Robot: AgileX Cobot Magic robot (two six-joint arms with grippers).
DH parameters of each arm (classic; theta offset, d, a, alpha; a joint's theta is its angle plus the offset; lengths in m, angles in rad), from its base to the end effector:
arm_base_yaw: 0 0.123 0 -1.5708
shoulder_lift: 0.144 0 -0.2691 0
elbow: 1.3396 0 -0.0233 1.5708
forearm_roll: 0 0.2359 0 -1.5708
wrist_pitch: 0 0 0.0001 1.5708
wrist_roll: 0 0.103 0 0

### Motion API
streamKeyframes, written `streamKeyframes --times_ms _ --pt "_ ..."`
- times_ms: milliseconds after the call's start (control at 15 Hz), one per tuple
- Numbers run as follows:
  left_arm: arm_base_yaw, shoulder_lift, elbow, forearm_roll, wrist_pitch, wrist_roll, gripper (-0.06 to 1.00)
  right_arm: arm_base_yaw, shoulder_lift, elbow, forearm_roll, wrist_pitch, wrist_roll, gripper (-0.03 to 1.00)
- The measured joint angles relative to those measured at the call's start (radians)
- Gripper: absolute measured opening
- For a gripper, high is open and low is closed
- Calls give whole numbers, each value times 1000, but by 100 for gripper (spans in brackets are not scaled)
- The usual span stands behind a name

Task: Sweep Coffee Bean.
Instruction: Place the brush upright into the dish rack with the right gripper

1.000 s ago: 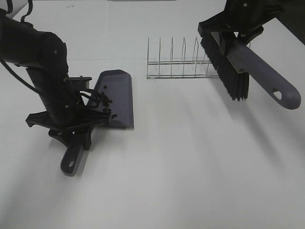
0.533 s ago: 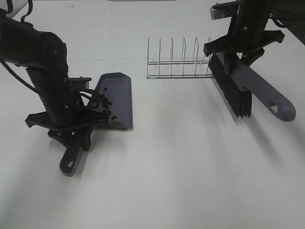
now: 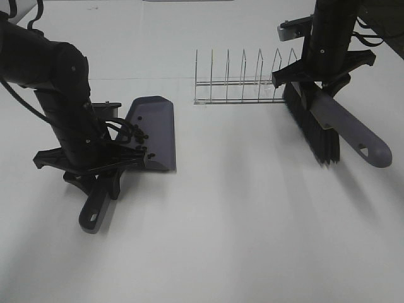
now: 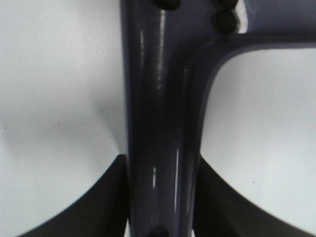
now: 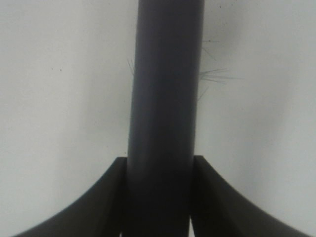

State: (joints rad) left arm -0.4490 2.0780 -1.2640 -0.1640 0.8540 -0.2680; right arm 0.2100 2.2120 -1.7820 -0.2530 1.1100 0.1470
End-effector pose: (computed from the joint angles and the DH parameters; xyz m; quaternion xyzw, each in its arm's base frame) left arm 0.3138 -0.1653 0.0955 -0.0362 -0.9974 0.0558 0.0262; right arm 0.4286 0.0677 0.1564 -0.0805 0.9882 -0.1039 0.0782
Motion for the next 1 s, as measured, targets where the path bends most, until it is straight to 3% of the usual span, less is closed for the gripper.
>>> streamKeyframes --times_ms 533,1000 --pt "0 0 0 0 0 2 32 -15 0 0 -32 -36 36 28" --pt "0 0 0 0 0 2 32 -69 1 0 27 -199 15 28"
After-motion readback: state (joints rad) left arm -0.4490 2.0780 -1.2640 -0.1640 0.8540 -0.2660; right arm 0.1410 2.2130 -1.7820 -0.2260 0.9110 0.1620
